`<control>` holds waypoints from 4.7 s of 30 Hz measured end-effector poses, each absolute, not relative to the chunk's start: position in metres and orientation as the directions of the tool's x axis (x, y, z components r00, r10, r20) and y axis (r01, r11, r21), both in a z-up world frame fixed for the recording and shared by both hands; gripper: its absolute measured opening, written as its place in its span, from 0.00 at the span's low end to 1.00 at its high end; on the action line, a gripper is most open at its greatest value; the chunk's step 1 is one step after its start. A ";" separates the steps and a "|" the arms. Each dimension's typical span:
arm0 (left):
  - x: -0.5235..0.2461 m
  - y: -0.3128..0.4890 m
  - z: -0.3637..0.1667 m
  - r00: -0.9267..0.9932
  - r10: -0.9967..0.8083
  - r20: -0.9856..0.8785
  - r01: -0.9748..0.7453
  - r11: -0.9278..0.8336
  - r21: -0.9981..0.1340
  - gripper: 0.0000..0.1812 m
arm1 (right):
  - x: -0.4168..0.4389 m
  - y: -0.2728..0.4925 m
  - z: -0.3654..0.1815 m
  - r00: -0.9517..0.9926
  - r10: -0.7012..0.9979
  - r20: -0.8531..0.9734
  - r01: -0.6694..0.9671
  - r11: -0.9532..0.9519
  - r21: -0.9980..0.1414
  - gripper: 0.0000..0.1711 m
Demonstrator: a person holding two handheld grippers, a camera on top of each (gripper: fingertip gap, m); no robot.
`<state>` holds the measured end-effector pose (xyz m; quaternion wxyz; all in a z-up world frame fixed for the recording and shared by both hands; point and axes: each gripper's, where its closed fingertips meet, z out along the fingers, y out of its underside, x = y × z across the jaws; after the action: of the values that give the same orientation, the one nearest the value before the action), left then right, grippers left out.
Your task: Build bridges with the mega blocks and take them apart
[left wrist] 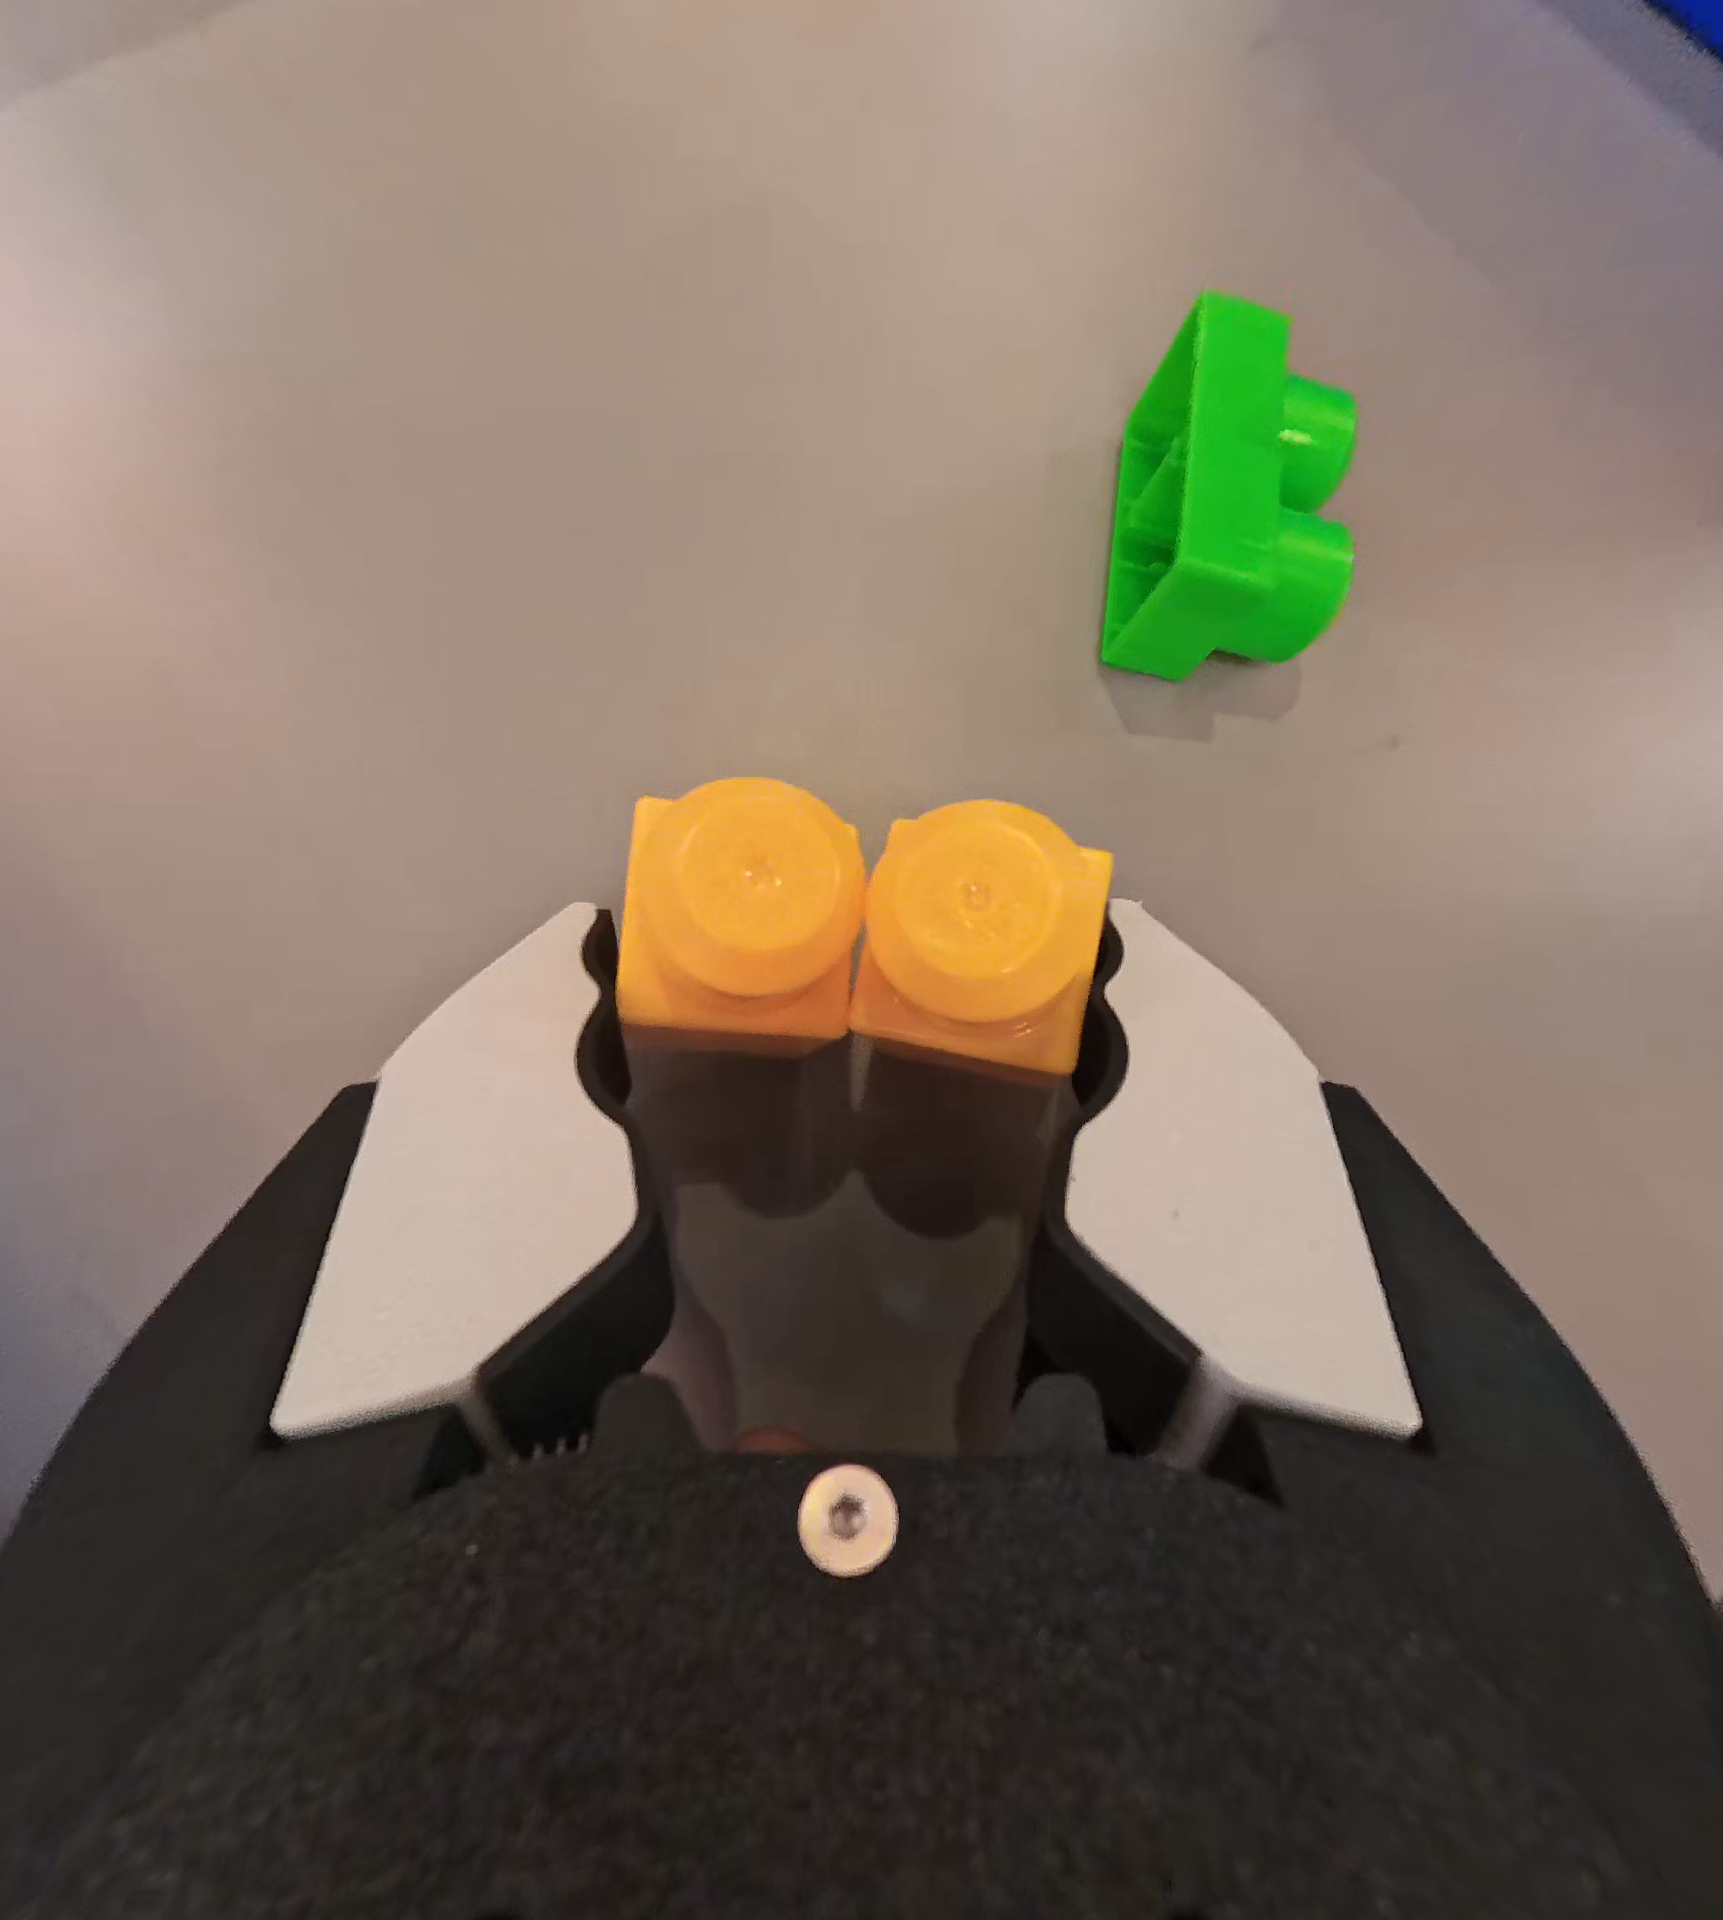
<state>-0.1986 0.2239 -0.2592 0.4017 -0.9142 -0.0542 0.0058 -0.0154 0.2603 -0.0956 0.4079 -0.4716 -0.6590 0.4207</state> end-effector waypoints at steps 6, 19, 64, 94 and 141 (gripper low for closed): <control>-0.182 0.217 -0.234 0.999 0.013 -0.046 -0.031 -0.561 -0.827 0.47 | -0.015 0.259 -0.094 -0.225 0.964 0.140 0.270 0.199 -0.942 0.00; -0.144 0.197 -0.202 0.983 -0.183 -0.015 -0.093 -0.425 -0.900 0.47 | -0.022 0.257 -0.103 -0.237 0.963 0.130 0.290 0.198 -0.936 0.00; -0.162 0.188 -0.240 0.993 -0.060 0.098 0.043 -0.596 -0.801 0.47 | -0.143 0.309 -0.271 0.026 0.998 0.058 0.764 0.017 -0.645 0.39; -0.132 0.227 -0.227 0.975 -0.198 0.105 -0.025 -0.559 -0.829 0.47 | -0.125 0.236 -0.183 -0.891 0.406 0.203 0.427 0.901 0.072 0.39; -0.149 0.230 -0.232 0.984 -0.120 0.131 0.045 -0.546 -0.837 0.47 | -0.165 0.213 -0.154 -0.810 0.576 0.106 0.460 0.738 -0.495 0.40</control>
<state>-0.1488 0.2301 -0.2324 0.4761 -0.8749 0.0214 -0.0868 -0.1646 0.2126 -0.1543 0.1271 -0.2805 -0.9234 0.2292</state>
